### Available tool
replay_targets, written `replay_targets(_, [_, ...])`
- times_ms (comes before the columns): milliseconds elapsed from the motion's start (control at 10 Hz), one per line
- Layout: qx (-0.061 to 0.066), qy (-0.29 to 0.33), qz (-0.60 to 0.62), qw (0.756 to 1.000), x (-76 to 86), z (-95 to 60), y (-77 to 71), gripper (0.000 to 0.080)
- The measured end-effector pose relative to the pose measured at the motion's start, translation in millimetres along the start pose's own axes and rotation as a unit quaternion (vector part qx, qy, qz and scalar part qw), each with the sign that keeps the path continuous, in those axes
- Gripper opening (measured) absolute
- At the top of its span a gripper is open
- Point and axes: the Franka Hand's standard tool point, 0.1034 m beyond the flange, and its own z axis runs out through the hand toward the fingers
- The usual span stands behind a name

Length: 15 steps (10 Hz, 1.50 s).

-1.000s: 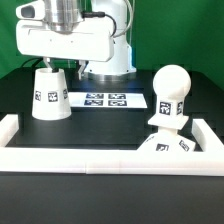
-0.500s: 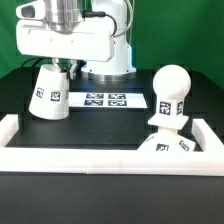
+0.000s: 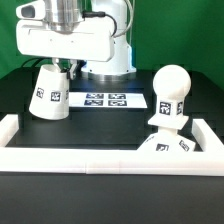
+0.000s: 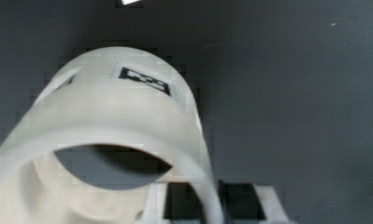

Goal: Assemble lamp

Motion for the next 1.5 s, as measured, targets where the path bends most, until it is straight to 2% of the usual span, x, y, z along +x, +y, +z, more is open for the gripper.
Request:
replay_targets(200, [0.006,-0.01,-0.002,1.0,-1.5,-7.2,-8.4,0.0045])
replay_targets(400, [0.031,-0.019,-0.006,0.999,-0.1,-38.1,-25.8,0.0045])
replay_targets(500, [0.041,-0.018,-0.012,0.999,3.6,-55.8,-33.2,0.0045])
replay_targets(600, [0.044,-0.012,-0.014,0.999,8.5,-64.7,-35.1,0.0045])
replay_targets(900, [0.041,-0.015,-0.013,0.999,6.8,-59.8,-33.6,0.0045])
replay_targets(1000, [0.045,-0.016,-0.013,0.999,6.4,-60.1,-35.4,0.0045])
replay_targets(1100, [0.063,-0.022,-0.006,0.998,6.9,-65.1,-46.3,0.0045])
replay_targets(1200, [0.074,-0.019,-0.009,0.997,14.7,-80.5,-64.0,0.0045])
replay_targets(1300, [0.077,-0.014,-0.004,0.997,22.8,-92.5,-76.2,0.0045])
replay_targets(1500, [0.082,-0.011,0.008,0.997,43.9,-126.6,-110.7,0.0045])
